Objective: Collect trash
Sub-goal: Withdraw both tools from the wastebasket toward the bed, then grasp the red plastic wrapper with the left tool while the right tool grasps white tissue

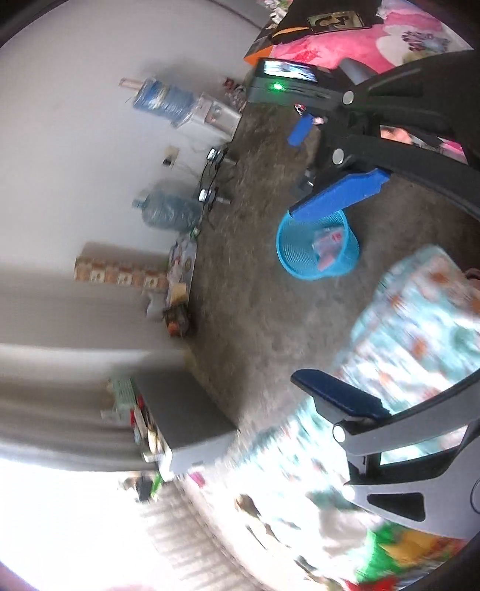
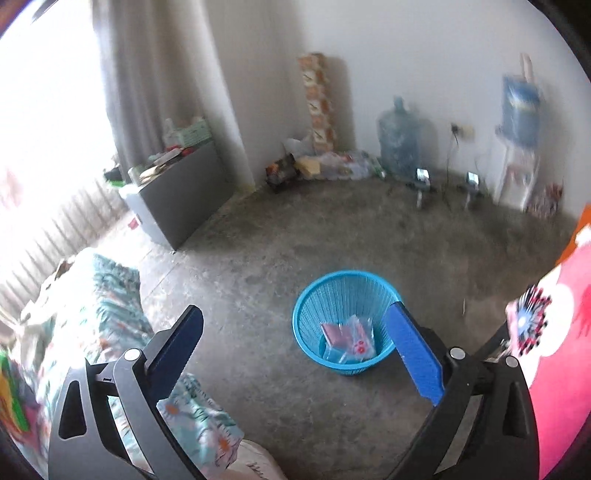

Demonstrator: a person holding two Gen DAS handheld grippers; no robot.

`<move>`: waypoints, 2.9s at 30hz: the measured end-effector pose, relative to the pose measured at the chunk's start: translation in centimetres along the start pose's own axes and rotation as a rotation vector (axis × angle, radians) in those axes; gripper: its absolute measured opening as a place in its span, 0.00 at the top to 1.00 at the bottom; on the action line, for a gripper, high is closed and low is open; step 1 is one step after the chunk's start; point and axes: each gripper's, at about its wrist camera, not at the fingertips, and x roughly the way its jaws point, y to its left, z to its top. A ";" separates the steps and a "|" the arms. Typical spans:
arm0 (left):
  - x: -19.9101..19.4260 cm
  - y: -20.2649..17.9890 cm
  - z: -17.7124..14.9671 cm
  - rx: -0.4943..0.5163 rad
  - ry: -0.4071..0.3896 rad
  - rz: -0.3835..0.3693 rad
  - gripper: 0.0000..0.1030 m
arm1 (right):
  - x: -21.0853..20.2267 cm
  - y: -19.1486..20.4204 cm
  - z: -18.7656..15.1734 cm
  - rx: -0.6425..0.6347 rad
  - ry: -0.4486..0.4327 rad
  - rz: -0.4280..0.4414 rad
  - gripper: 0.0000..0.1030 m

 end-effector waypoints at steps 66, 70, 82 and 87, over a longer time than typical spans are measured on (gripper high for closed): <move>-8.6 35.0 -11.5 -0.506 -0.061 0.413 0.26 | 5.7 29.7 -3.5 0.013 0.638 1.003 0.34; -8.1 35.6 -11.9 -0.532 -0.040 0.406 0.38 | 9.5 32.3 -2.9 0.048 0.722 0.996 0.34; -8.4 35.6 -12.7 -0.529 -0.044 0.439 0.52 | 14.5 41.4 -3.0 -0.073 0.801 0.859 0.39; -8.7 35.6 -12.8 -0.534 -0.055 0.436 0.55 | 14.2 46.6 -4.0 -0.246 0.811 0.764 0.31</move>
